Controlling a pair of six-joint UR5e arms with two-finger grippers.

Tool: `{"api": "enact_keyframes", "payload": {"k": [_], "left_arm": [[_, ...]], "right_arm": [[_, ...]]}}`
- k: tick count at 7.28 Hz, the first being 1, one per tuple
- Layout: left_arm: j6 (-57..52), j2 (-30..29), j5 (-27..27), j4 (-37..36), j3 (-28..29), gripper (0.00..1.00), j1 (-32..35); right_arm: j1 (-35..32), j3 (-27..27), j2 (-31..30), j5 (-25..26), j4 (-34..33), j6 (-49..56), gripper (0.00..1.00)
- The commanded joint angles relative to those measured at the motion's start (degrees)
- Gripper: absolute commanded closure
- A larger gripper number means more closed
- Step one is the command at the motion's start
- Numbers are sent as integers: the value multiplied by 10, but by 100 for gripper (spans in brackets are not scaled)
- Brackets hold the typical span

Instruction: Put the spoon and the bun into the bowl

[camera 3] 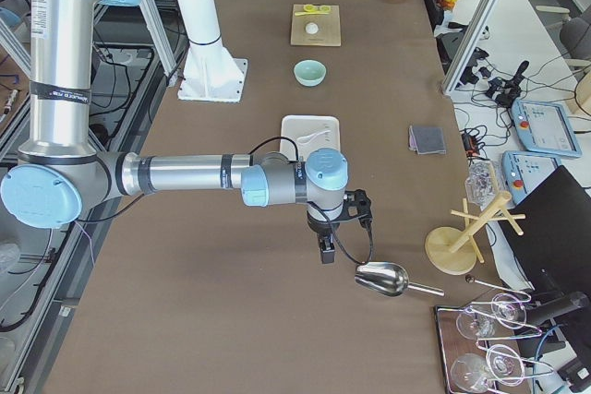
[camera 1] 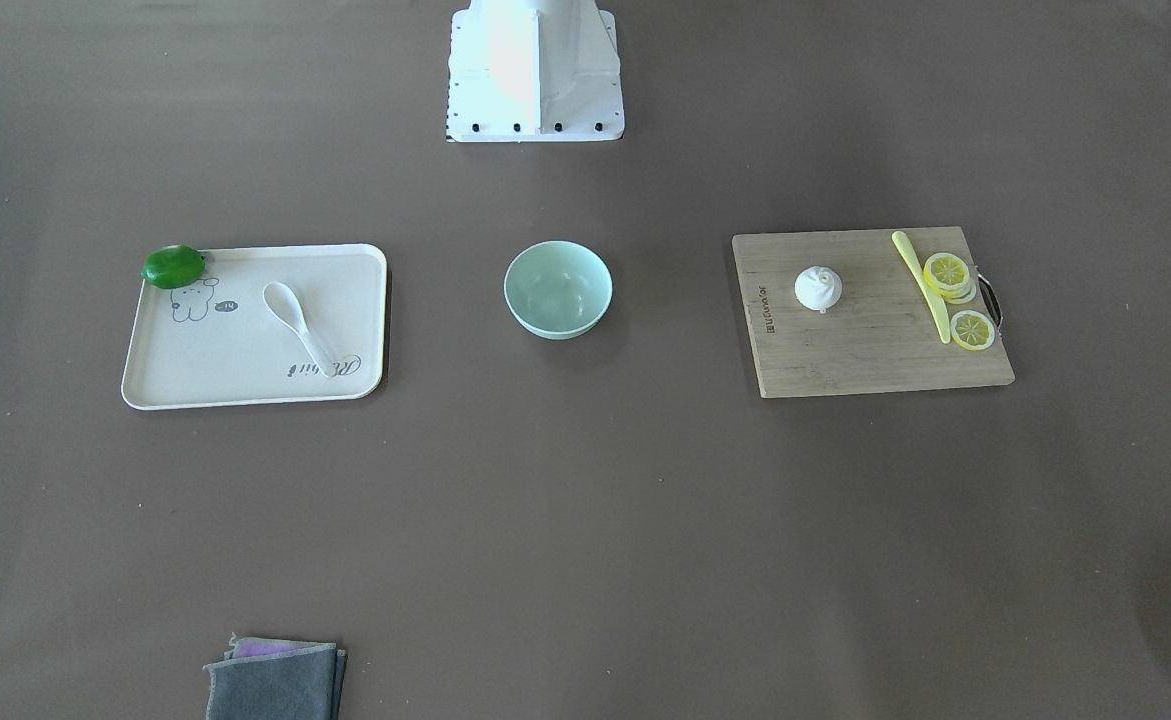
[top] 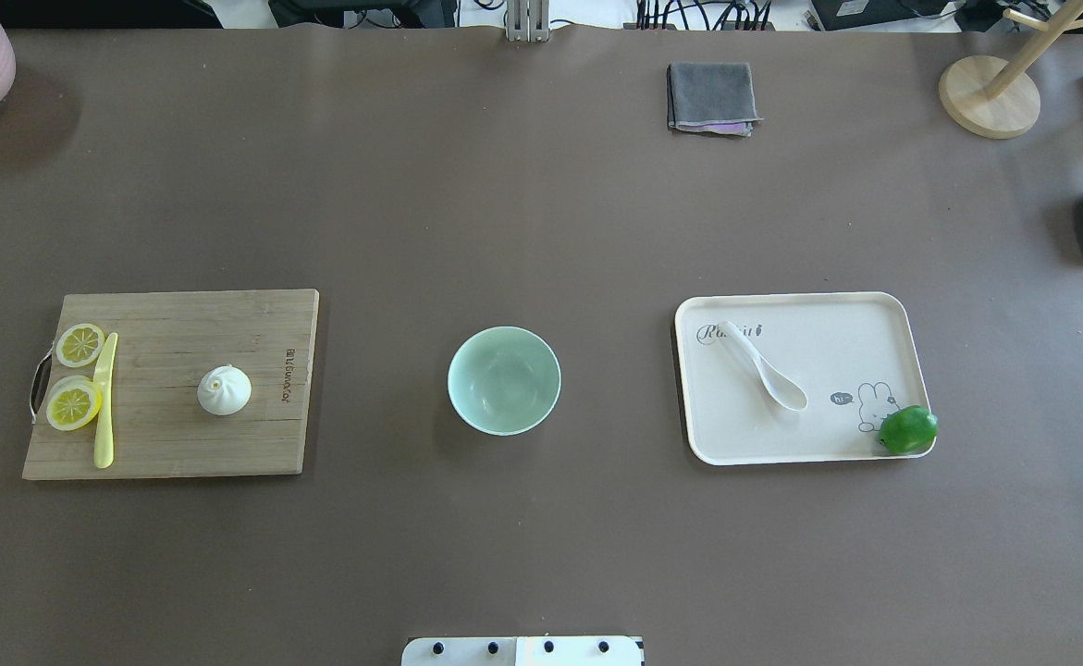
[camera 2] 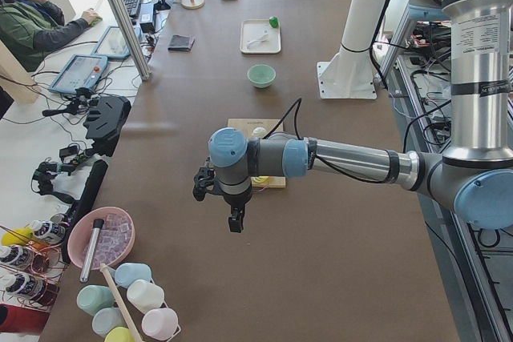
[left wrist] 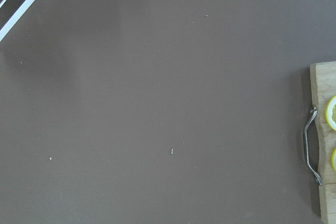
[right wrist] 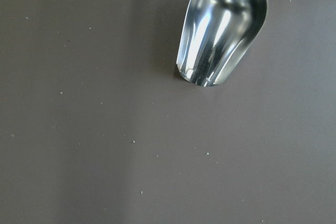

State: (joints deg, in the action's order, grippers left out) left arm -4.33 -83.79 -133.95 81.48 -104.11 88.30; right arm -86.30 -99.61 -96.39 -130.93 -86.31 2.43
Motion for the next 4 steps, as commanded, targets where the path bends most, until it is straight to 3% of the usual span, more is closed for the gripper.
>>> {"api": "enact_keyframes", "payload": {"k": [1,4], "left_arm": [[1,-1,-1,21,-10,2,0],[-2,2,-1,60,-48,1,-1]], "right_arm": [[0,0,0,1,0,1,0],[0,-7,2,-1,30,0,0]]}}
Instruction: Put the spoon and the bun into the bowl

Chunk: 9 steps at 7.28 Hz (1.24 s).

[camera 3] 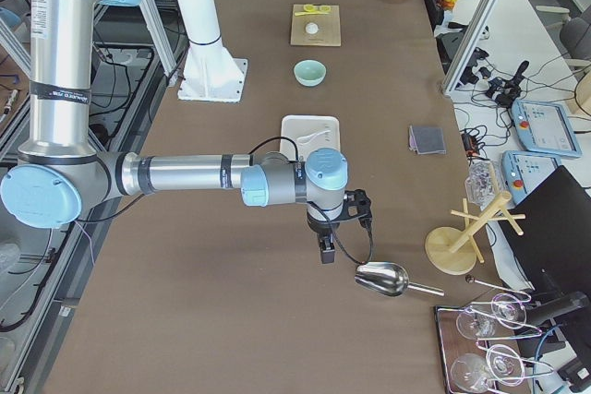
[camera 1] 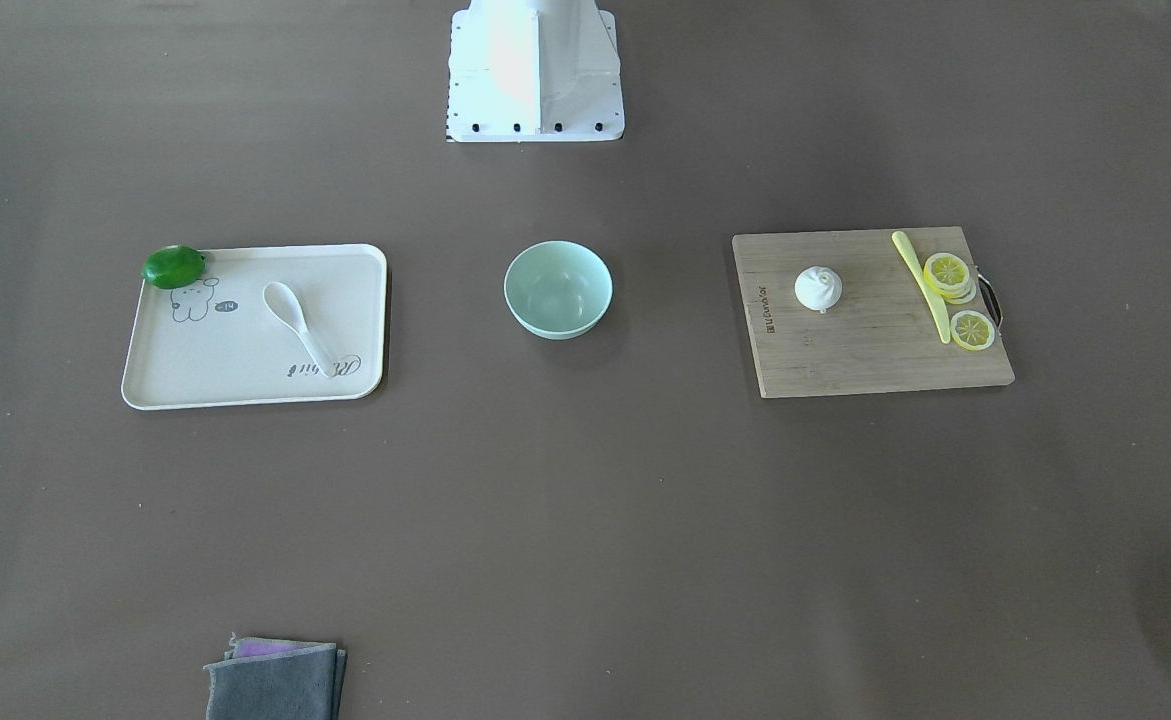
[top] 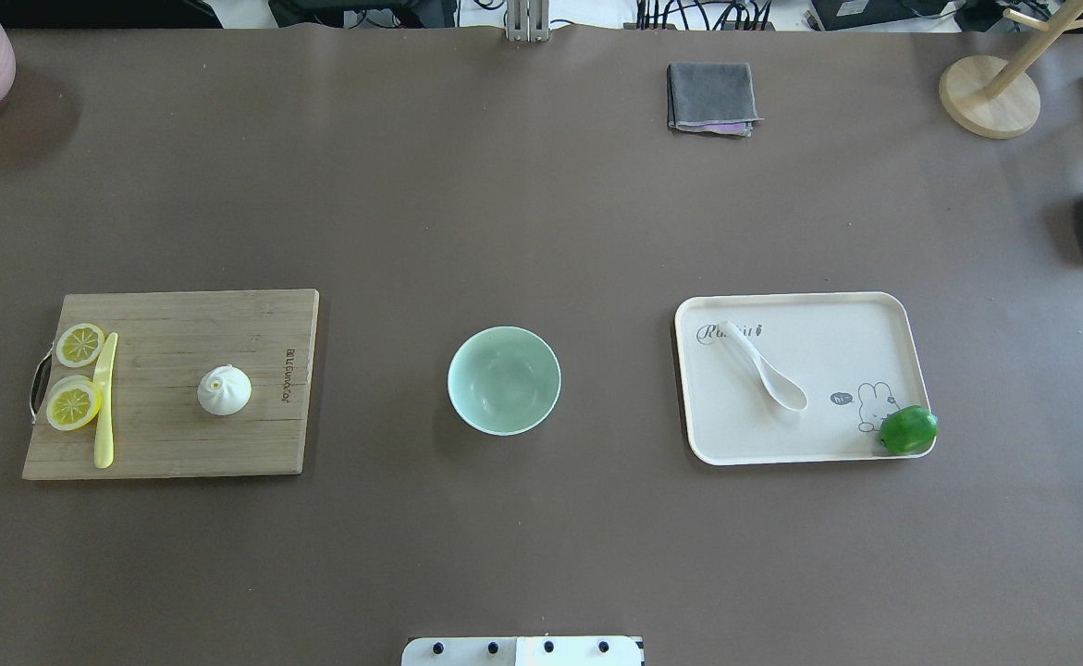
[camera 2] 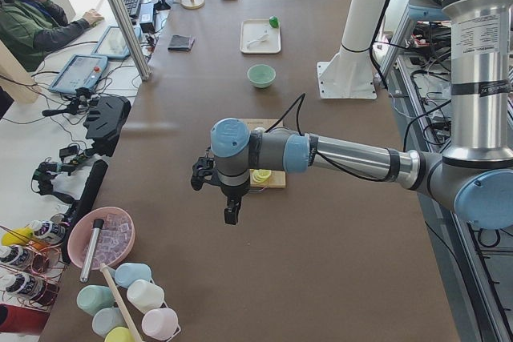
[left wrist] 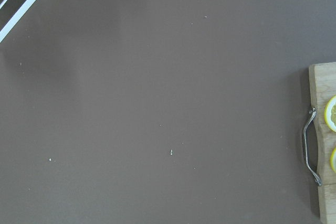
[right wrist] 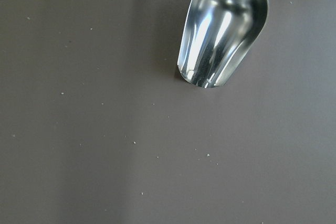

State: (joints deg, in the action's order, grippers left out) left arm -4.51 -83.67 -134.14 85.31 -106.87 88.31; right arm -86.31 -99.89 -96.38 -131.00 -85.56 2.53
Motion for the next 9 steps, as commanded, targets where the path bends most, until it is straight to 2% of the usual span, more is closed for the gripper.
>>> {"api": "enact_keyframes", "payload": {"k": [1,2,3,4,6,7,8,9], "left_arm": [[-1,-10,0,47,-28,1,-1],[3,-29,-1,128,-17,2,-2],[4,-51,-1,238,25,2,-2],[5,-37,-2,306,37,2,-2],[3,-33,-1,359,60,2,-2],[22,-24,-3,371,63,1,-2],[91,-12,-4,386,62,1,-14],[113,-11,-4,428,62,1,-50]], "right_arm": [[0,0,-1,2,132,-3,0],[0,2,-13,4,213,-4,0],[1,2,-8,3,218,-4,0],[7,0,9,0,219,-4,0],[47,-6,33,-1,224,-92,0],[86,-8,50,-1,225,-159,0],[137,-25,54,0,226,-228,0],[187,-42,55,2,226,-287,0]]}}
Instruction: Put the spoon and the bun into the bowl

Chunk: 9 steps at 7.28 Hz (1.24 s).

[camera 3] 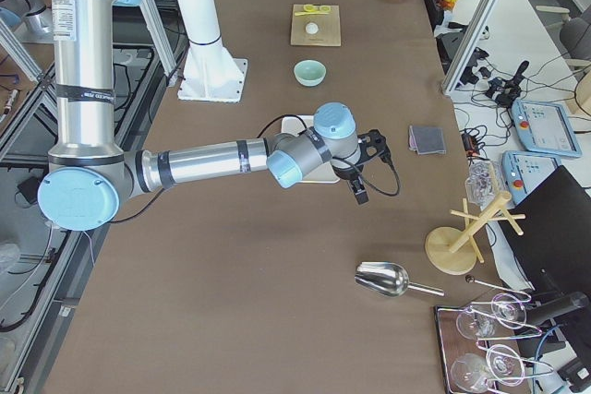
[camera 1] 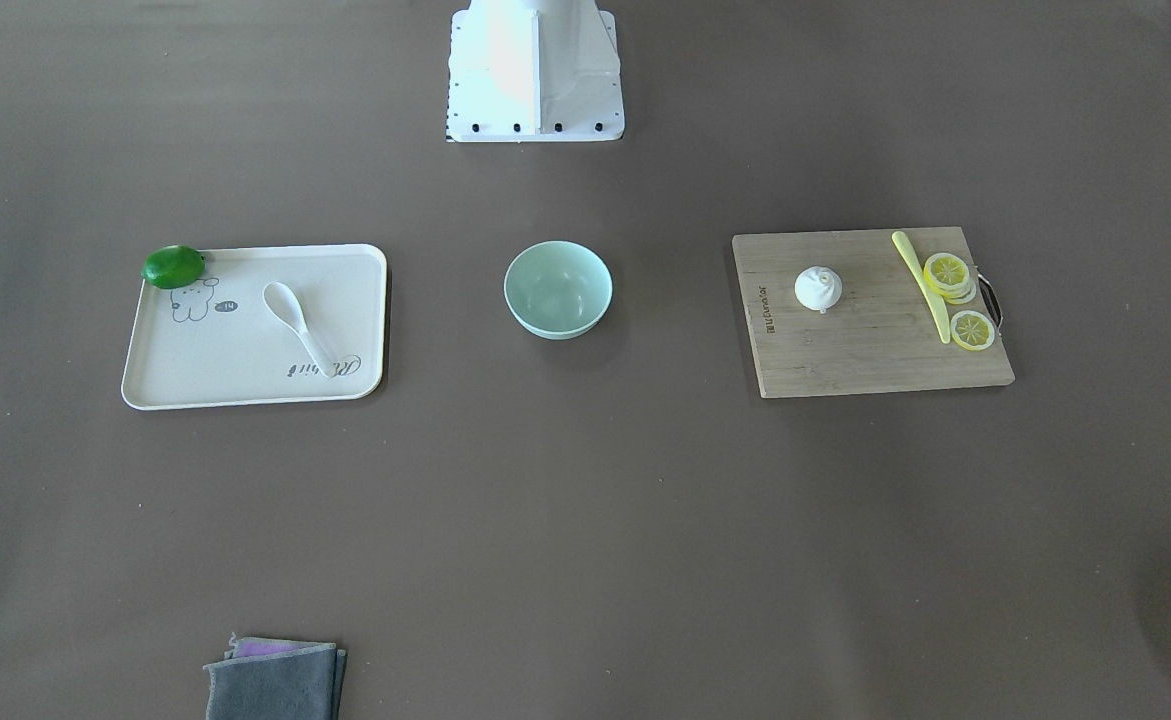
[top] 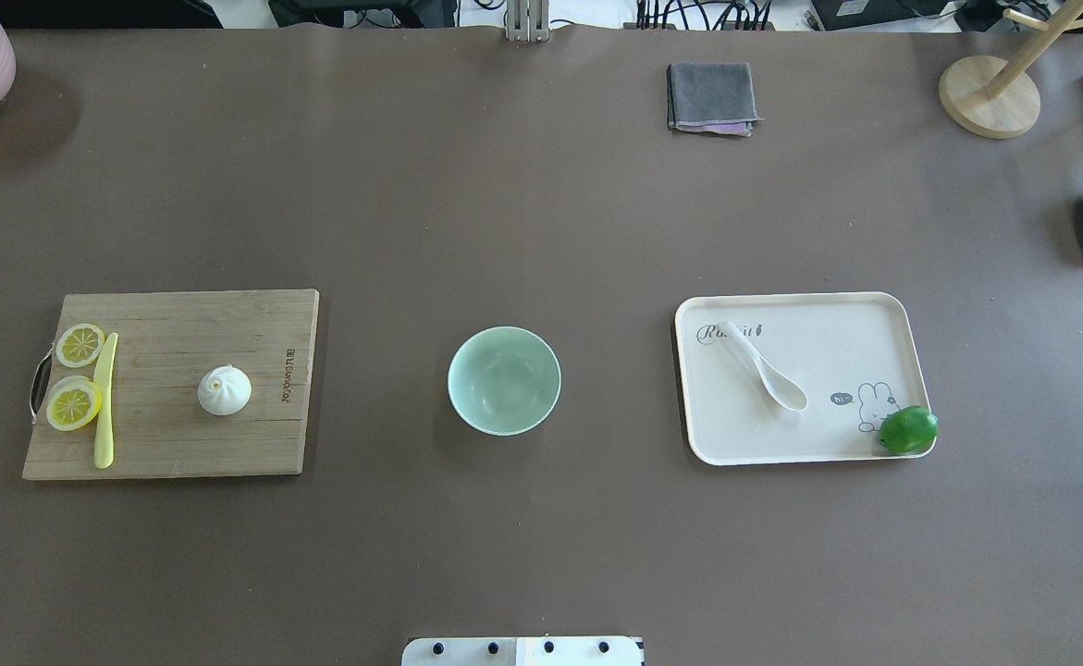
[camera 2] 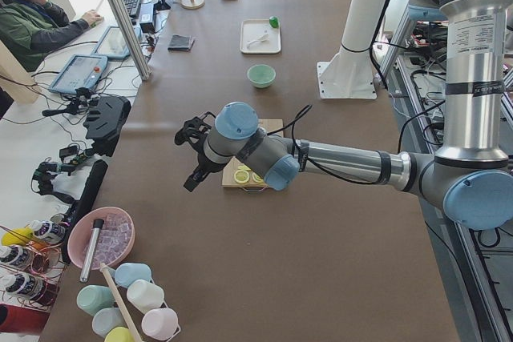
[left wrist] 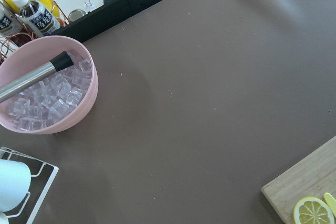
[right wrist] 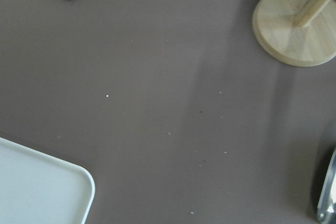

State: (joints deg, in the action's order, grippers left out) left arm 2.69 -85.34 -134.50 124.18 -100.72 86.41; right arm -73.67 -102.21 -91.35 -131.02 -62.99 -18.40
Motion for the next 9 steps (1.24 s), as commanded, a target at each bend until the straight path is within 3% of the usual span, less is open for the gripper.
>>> {"api": "enact_keyframes", "payload": {"k": [1,3,6,9], "left_arm": [[67,5,0,57,1,2,-86],[170,-15,5,98,-4,1,-156],[177,-18,7,109,5,1,-167],[178,-23,7,108,6,1,-168]], "right_arm": [[100,-39,6,11,1,-117,0],[183,-57,51,61,1,-120,1],[333,-43,100,242,0,-118,1],[403,-11,119,322,-2,-122,2]]}}
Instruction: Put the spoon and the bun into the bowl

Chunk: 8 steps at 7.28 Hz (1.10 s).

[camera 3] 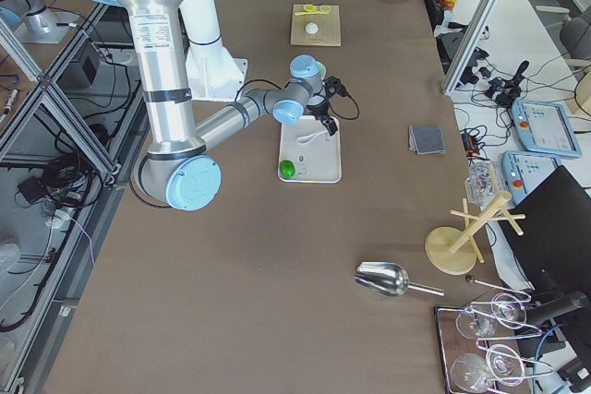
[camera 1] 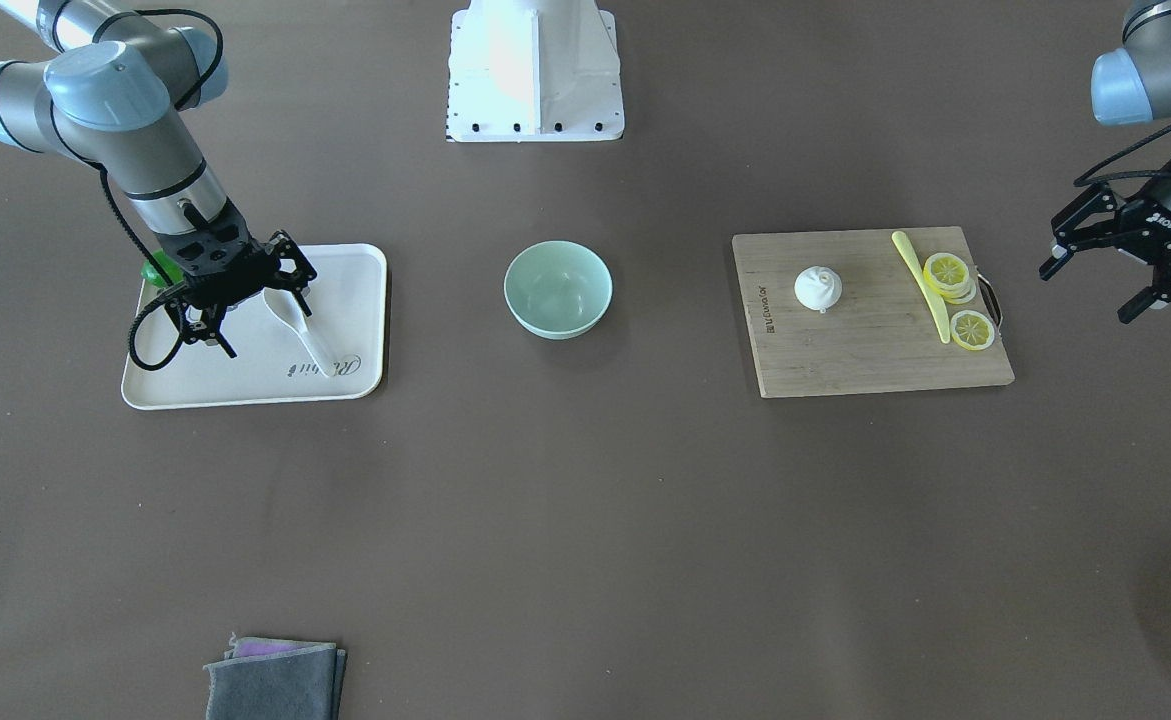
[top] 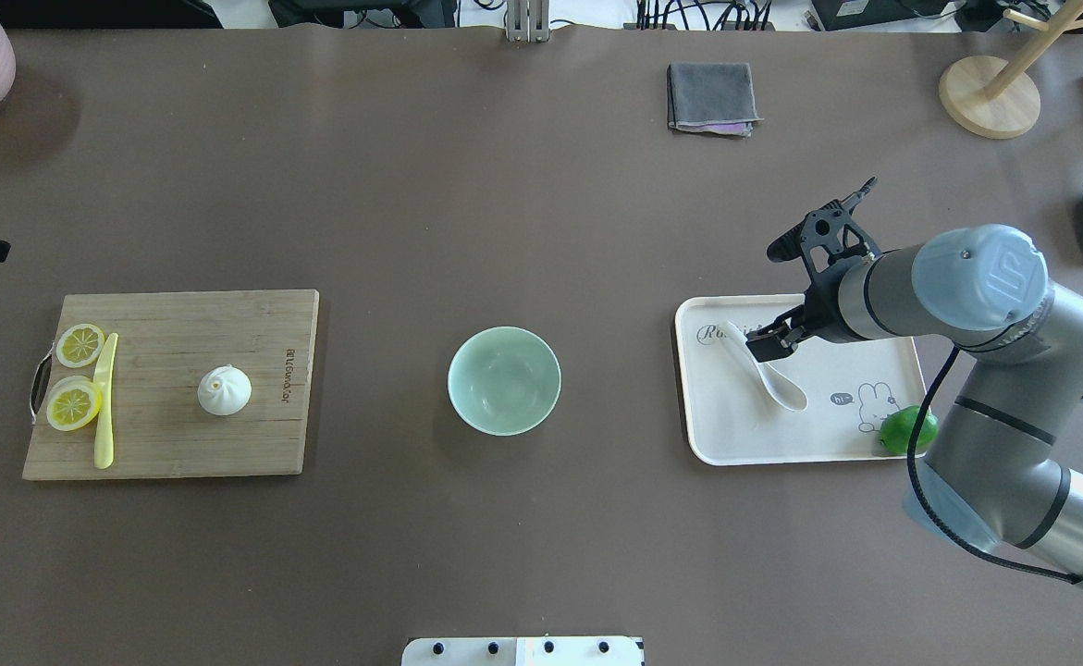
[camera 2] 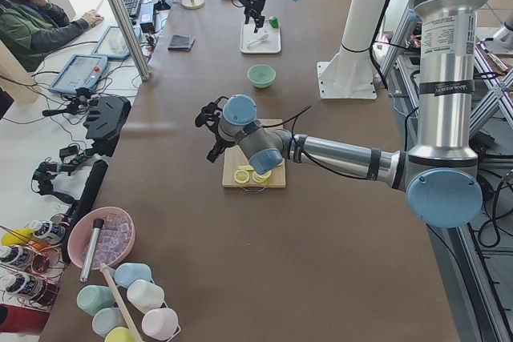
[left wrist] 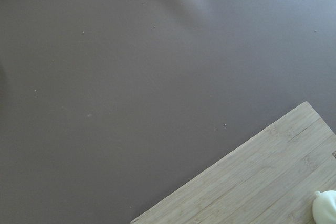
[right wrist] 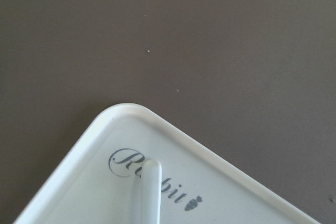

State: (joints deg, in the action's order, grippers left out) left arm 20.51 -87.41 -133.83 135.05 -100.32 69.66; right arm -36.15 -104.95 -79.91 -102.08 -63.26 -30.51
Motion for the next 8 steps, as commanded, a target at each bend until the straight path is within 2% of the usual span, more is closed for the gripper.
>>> {"api": "enact_keyframes", "payload": {"k": [1,3,4,5,7,8], "left_arm": [[1,-8,0,0,4,1,-1],[1,-10,1,-1,6,1,-5],[0,-14,1,0,10,1,-5],[1,-14,0,0,11,1,-5],[1,-14,0,0,11,1,-5],[0,-14,1,0,12,1,-5]], "right_arm": [[35,25,5,46,-2,-1,7],[39,41,5,45,-6,0,17],[39,40,7,42,-7,-1,27],[39,40,17,41,-19,-2,43],[40,40,41,41,-53,-3,90],[41,40,41,41,-54,-3,100]]}}
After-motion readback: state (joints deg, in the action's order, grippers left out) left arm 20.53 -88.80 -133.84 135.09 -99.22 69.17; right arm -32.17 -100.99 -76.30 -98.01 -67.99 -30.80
